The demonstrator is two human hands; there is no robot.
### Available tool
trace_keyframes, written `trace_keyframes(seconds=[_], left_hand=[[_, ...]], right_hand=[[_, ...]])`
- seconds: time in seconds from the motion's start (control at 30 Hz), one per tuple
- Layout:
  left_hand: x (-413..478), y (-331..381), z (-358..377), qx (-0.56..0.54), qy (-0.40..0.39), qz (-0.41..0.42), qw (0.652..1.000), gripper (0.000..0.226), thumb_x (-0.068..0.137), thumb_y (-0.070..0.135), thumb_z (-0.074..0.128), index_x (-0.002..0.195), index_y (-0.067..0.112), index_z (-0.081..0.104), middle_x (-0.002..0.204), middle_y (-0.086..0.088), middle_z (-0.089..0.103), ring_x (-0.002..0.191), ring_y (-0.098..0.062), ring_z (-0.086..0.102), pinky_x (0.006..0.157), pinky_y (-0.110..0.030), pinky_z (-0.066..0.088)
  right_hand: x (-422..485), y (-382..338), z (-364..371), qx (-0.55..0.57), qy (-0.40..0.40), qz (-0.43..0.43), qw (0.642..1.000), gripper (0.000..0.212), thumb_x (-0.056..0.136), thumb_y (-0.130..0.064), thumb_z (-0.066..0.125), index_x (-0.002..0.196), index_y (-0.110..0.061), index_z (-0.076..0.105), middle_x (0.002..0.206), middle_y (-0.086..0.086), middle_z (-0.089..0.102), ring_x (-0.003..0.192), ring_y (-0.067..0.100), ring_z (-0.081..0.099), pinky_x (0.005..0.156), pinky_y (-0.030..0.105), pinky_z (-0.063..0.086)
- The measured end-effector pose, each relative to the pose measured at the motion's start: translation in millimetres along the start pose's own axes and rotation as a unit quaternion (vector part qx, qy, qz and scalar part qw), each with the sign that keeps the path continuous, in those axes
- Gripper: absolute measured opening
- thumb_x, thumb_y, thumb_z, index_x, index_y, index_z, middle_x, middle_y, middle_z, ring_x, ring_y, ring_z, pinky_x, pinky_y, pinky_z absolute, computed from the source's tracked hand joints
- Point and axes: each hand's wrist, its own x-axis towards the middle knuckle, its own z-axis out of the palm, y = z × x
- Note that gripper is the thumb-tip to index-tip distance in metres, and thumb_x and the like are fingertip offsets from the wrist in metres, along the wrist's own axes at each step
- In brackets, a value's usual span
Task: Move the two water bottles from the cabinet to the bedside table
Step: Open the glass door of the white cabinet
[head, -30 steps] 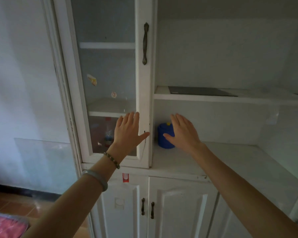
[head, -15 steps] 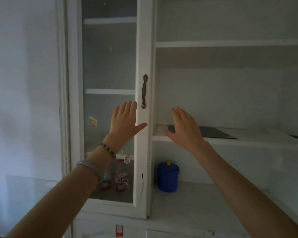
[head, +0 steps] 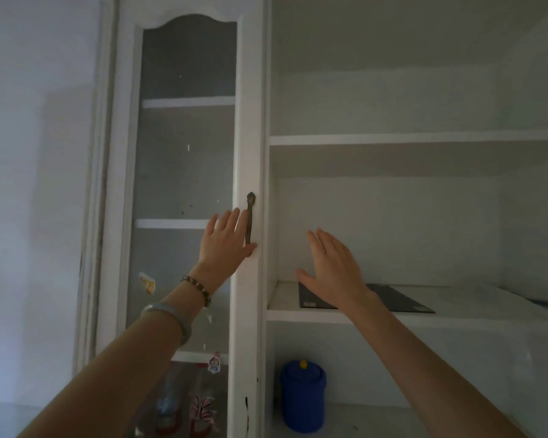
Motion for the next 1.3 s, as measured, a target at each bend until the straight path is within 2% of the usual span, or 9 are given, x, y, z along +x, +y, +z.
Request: trace_keyframes(seconds=[0.17,0.4,0.53,0.73,0.9,1.07,1.3], left_hand=[[15,8,18,0.022,0.007,0.009,1.0,0.068,0.095,0.047,0.035,0.147,0.01,0.01,0.155,-0.011,0.017,0.142,-0.027,0.016,0.115,-0.043,0.007],[28,7,33,0.037,0.038,0.021,0.998,0.058,0.097,0.031,0.038,0.146,0.009,0.016,0.154,-0.013,0.018,0.14,-0.029,0.023,0.114,-0.046,0.015],[27,8,40,0.057,0.043,0.018,0.997,0.056,0.098,0.028,0.035,0.147,0.009,0.013,0.155,-0.012,0.016,0.141,-0.026,0.02,0.115,-0.045,0.012],[27,4,38,0.12,0.057,0.04,0.99,0.055,0.093,0.027,0.045,0.141,0.006,0.029,0.149,-0.015,0.033,0.136,-0.026,0.033,0.114,-0.048,0.015],[24,-1,29,0.13,0.084,0.055,0.986,0.057,0.091,0.023,0.047,0.141,0.003,0.028,0.149,-0.017,0.03,0.137,-0.027,0.032,0.114,-0.049,0.011],[12,-12,10,0.132,0.112,0.077,0.982,0.059,0.095,0.028,0.035,0.146,0.007,0.014,0.153,-0.014,0.021,0.14,-0.027,0.024,0.115,-0.051,0.016],[-13,-35,-23,0.122,0.165,0.116,0.972,0.053,0.096,0.026,0.025,0.147,0.016,0.017,0.153,-0.013,0.022,0.14,-0.026,0.025,0.115,-0.051,0.015]], right_hand=[[7,9,5,-0.007,-0.013,-0.006,1.0,0.076,0.091,-0.044,0.047,0.146,-0.008,0.01,0.155,0.017,0.014,0.142,0.028,0.015,0.117,0.04,0.015],[15,16,11,-0.002,-0.009,-0.015,1.0,0.076,0.091,-0.045,0.047,0.146,-0.009,0.01,0.156,0.015,0.013,0.143,0.027,0.015,0.116,0.038,0.015],[17,16,13,0.004,-0.008,-0.012,1.0,0.076,0.09,-0.045,0.048,0.146,-0.009,0.011,0.155,0.016,0.014,0.143,0.027,0.015,0.116,0.038,0.015],[15,12,13,0.004,-0.017,-0.014,1.0,0.076,0.091,-0.045,0.048,0.146,-0.009,0.011,0.156,0.016,0.013,0.143,0.027,0.014,0.116,0.038,0.014],[11,9,5,0.001,-0.01,-0.016,1.0,0.076,0.09,-0.046,0.048,0.146,-0.009,0.012,0.156,0.015,0.014,0.143,0.027,0.015,0.116,0.038,0.015],[6,4,-5,0.004,-0.007,-0.013,1.0,0.075,0.09,-0.044,0.049,0.145,-0.008,0.014,0.155,0.016,0.016,0.142,0.028,0.017,0.116,0.039,0.017],[-10,-23,-16,0.014,-0.009,-0.031,0.999,0.075,0.09,-0.043,0.049,0.146,-0.008,0.014,0.155,0.016,0.016,0.143,0.027,0.016,0.116,0.038,0.015]])
